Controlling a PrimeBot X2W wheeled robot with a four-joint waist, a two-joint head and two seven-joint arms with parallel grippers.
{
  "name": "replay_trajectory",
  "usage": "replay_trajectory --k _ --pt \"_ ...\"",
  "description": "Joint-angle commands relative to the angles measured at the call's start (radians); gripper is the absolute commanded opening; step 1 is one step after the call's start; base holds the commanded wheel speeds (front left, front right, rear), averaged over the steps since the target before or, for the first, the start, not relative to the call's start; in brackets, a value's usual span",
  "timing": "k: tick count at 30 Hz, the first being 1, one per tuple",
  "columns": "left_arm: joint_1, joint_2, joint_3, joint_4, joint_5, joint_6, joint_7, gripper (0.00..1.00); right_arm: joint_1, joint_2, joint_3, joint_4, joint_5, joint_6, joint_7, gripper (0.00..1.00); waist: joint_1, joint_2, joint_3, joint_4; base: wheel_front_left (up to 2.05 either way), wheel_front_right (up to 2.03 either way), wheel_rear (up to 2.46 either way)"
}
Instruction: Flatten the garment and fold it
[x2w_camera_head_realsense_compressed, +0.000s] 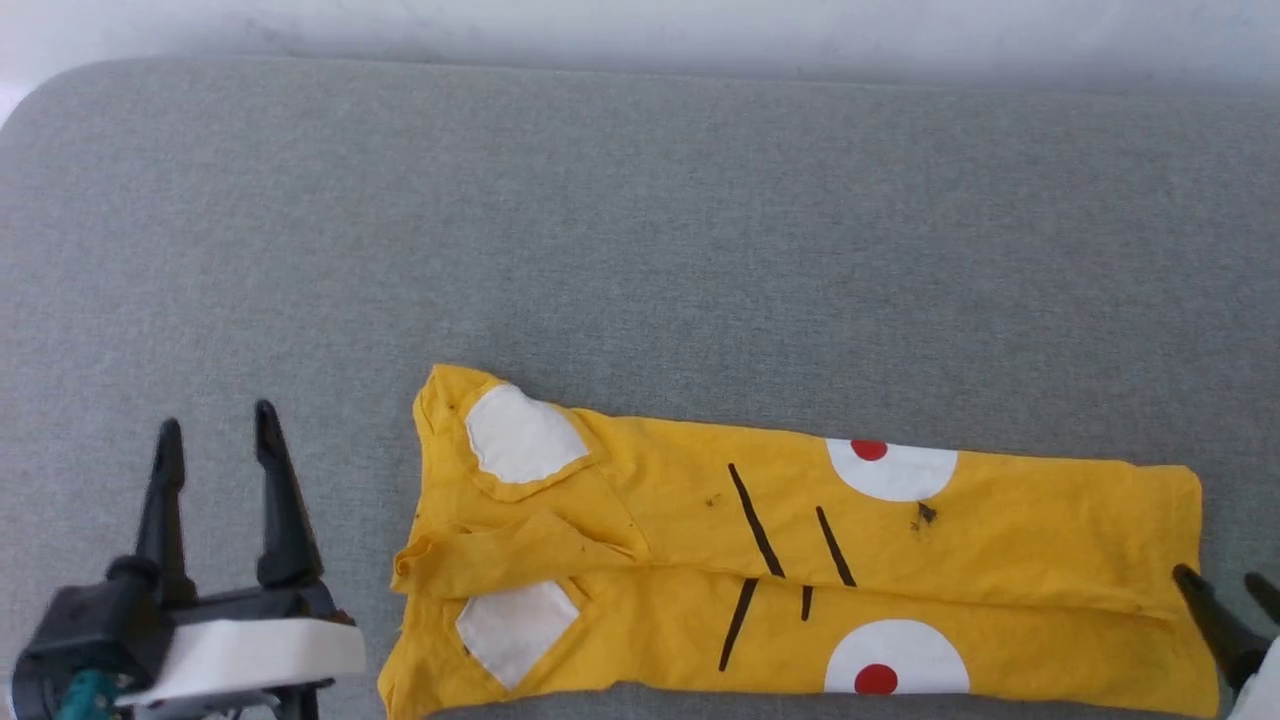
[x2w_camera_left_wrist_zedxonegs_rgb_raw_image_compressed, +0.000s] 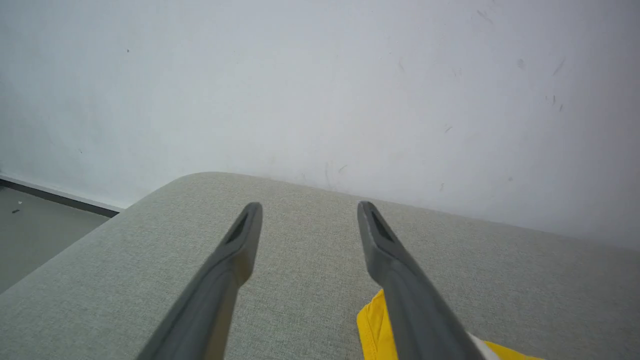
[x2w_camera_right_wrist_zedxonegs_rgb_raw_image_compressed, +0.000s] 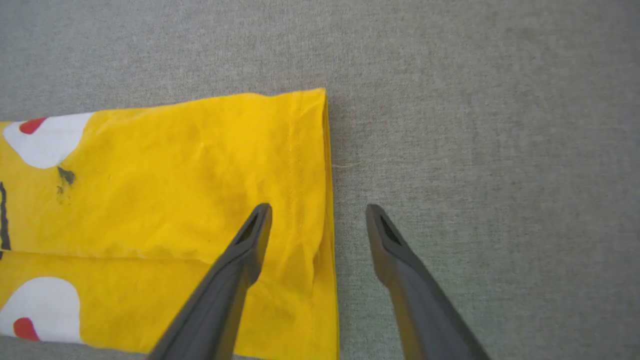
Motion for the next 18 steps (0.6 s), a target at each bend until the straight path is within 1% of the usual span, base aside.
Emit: replay_trajectory --k 1,4,6,10,11,12,13,16,18 --pt "0.024 -0.019 -0.011 0.0 0.036 0.01 -0.006 1.0 -0.001 0.002 0.016 0.022 -0.015 -0.001 0.003 1.0 0.0 -0.0001 0.01 0.012 0.0 0.0 0.0" --pt "0.026 -0.032 -0.039 0.019 0.075 0.007 -0.007 1.0 -0.013 -0.003 0.036 0.067 -0.037 -0.001 0.001 1.0 0.0 -0.0001 0.019 0.027 0.0 0.0 0.0" --pt "0.021 -0.052 -0.044 0.022 0.077 0.004 -0.007 1.0 -0.023 0.0 0.039 0.098 -0.044 -0.001 -0.006 1.0 0.0 -0.0001 0.025 0.036 0.0 0.0 0.0" --pt "0.014 -0.058 -0.048 0.029 0.089 -0.005 -0.008 1.0 -0.038 0.0 0.05 0.151 -0.045 -0.001 0.0 1.0 0.0 -0.0001 0.038 0.048 0.0 0.0 0.0" --pt "0.012 -0.058 -0.046 0.029 0.089 -0.008 -0.008 1.0 -0.042 -0.002 0.052 0.159 -0.043 -0.001 0.003 0.62 0.0 -0.0001 0.042 0.051 0.0 0.0 0.0" --pt "0.009 -0.058 -0.045 0.03 0.089 -0.011 -0.008 1.0 -0.046 -0.003 0.052 0.166 -0.04 -0.001 0.004 0.04 0.0 -0.0001 0.045 0.053 0.0 0.0 0.0" --pt "0.008 -0.059 -0.044 0.03 0.089 -0.013 -0.008 1.0 -0.049 -0.001 0.053 0.174 -0.034 -0.001 0.013 0.0 0.0 -0.0001 0.047 0.054 0.0 0.0 0.0" --pt "0.006 -0.059 -0.039 0.029 0.089 -0.015 -0.008 1.0 -0.064 0.008 0.046 0.168 -0.002 -0.001 0.02 0.0 0.0 -0.0001 0.053 0.054 0.0 0.0 0.0" --pt "0.007 -0.06 -0.038 0.028 0.089 -0.016 -0.008 1.0 -0.075 0.001 0.031 0.157 -0.001 -0.001 0.012 0.0 0.0 -0.0001 0.054 0.05 0.0 0.0 0.0"
